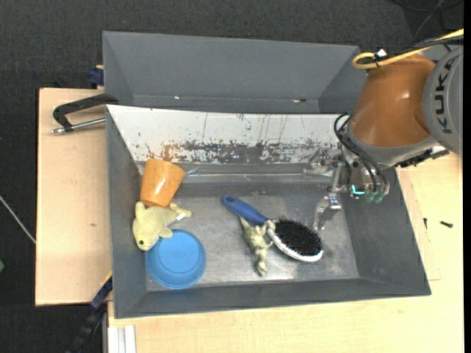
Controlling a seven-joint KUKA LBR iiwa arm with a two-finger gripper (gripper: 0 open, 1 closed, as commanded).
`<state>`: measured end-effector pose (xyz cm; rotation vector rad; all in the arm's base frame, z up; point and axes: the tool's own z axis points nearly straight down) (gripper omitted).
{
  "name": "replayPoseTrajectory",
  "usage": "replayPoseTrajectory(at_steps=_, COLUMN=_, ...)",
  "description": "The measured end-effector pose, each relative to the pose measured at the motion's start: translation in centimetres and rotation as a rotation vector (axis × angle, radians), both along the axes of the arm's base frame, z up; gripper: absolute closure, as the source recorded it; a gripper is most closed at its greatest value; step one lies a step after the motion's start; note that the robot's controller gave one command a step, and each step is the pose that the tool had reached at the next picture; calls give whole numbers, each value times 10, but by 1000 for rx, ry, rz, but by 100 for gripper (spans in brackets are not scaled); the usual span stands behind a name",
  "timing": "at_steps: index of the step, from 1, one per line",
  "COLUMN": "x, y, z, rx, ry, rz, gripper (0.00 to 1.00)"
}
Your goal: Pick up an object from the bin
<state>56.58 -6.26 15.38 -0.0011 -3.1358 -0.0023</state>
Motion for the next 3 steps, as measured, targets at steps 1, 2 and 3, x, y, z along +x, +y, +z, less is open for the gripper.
replayPoseTrajectory(at_steps=1, x=-32, y=46, z=-66, rx=4, ry=-16, rz=-151, gripper=0)
replayPoseTrajectory(at_steps=2, x=3, y=136, z=-52, rx=5, ry=-13, rz=-189, gripper=0)
replayPoseTrajectory(at_steps=3, x=20, y=95, z=-48, rx=-1, ry=-10, rz=-350, gripper=0)
